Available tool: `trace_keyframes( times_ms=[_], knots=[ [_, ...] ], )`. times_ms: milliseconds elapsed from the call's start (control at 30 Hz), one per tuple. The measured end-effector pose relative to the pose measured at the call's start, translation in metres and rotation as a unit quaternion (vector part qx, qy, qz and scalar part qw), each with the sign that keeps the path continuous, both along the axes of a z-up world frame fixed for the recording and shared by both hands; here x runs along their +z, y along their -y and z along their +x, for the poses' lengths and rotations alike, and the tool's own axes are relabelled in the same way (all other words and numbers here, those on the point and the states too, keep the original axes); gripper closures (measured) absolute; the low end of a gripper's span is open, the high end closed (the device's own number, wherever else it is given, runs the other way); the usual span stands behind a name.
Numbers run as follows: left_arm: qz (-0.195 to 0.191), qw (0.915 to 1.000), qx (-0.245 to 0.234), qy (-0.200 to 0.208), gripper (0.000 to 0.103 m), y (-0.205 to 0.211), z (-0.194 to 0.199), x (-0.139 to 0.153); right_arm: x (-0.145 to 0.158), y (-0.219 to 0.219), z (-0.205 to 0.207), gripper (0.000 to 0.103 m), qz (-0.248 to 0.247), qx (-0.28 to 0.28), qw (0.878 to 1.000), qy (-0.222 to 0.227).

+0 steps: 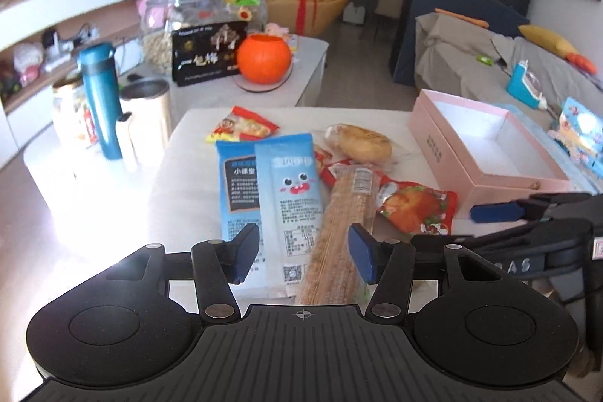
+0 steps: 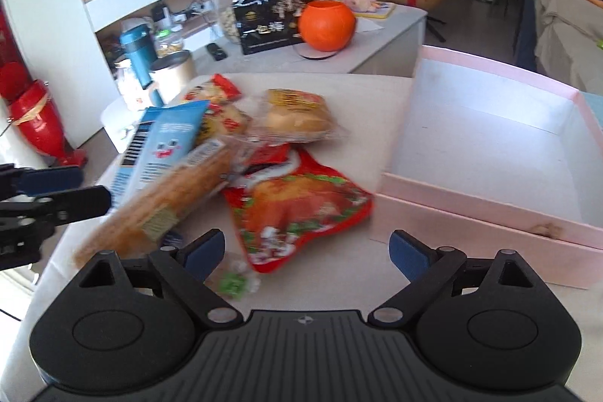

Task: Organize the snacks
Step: 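Move both grippers over the snack pile toward the small snacks, then grasp the orange snack stick with left gripper while right gripper grasps the lollipop packet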

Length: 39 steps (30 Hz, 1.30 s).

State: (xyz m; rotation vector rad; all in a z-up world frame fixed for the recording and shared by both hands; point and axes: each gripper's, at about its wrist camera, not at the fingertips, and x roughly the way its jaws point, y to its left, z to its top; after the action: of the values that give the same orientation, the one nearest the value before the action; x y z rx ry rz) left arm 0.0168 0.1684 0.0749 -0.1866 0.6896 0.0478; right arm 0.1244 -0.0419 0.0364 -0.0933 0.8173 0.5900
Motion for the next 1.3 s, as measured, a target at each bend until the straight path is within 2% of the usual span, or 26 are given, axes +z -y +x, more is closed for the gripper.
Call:
trace_keyframes(
  times_ms=[67, 133, 200, 300, 433, 500, 600, 700, 867, 967, 1033, 1133, 1200, 1300],
  knots=[
    [-0.027, 0.9995, -0.014, -0.005, 0.046, -0.007, 0.002, -0.003, -0.004, -0.022, -0.003, 0.017, 0.002, 0.034, 0.999, -0.016],
    [-0.019, 0.9993, -0.031, -0.012, 0.046, -0.001, 0.006, -0.008, -0.016, -0.044, -0.001, 0.040, -0.027, 0.057, 0.997, -0.042],
    [-0.002, 0.9988, -0.041, -0.025, 0.046, 0.009, 0.010, -0.011, -0.014, -0.046, -0.008, 0.048, -0.038, 0.066, 0.997, -0.025],
    [-0.003, 0.9986, -0.046, -0.027, 0.046, 0.014, 0.009, -0.016, -0.011, -0.021, -0.014, 0.048, -0.043, 0.056, 0.997, -0.030],
    [-0.066, 0.9972, -0.034, -0.006, 0.047, -0.002, -0.009, -0.009, -0.006, 0.015, -0.019, 0.048, -0.068, 0.014, 0.997, -0.019],
    [-0.068, 0.9975, -0.014, -0.014, 0.047, -0.014, -0.018, -0.005, -0.004, 0.026, -0.023, 0.048, -0.069, 0.007, 0.997, -0.015],
    [-0.058, 0.9973, 0.016, -0.041, 0.047, -0.027, -0.030, -0.007, -0.002, 0.026, -0.029, 0.048, -0.056, 0.015, 0.998, -0.019],
    [-0.072, 0.9950, 0.035, -0.059, 0.047, -0.038, -0.041, -0.017, -0.004, 0.017, -0.031, 0.048, -0.054, 0.019, 0.998, -0.015],
    [-0.083, 0.9931, 0.028, -0.078, 0.047, -0.027, -0.026, -0.031, -0.005, 0.009, -0.038, 0.047, -0.044, 0.033, 0.998, -0.014],
    [-0.063, 0.9945, 0.009, -0.083, 0.047, -0.003, -0.005, -0.040, -0.005, 0.012, -0.045, 0.047, -0.049, 0.037, 0.998, -0.008],
    [-0.016, 0.9967, -0.005, -0.079, 0.047, 0.018, 0.004, -0.041, -0.005, 0.020, -0.048, 0.047, -0.050, 0.035, 0.998, -0.010],
    [0.040, 0.9955, -0.032, -0.080, 0.046, 0.036, 0.005, -0.043, -0.006, 0.034, -0.052, 0.042, -0.060, 0.024, 0.998, -0.002],
    [0.056, 0.9941, -0.048, -0.079, 0.046, 0.036, -0.001, -0.043, -0.007, 0.040, -0.054, 0.041, -0.073, 0.022, 0.997, 0.007],
    [0.050, 0.9959, -0.029, -0.070, 0.048, 0.016, -0.019, -0.037, -0.010, 0.042, -0.054, 0.039, -0.081, 0.028, 0.996, 0.012]
  ],
)
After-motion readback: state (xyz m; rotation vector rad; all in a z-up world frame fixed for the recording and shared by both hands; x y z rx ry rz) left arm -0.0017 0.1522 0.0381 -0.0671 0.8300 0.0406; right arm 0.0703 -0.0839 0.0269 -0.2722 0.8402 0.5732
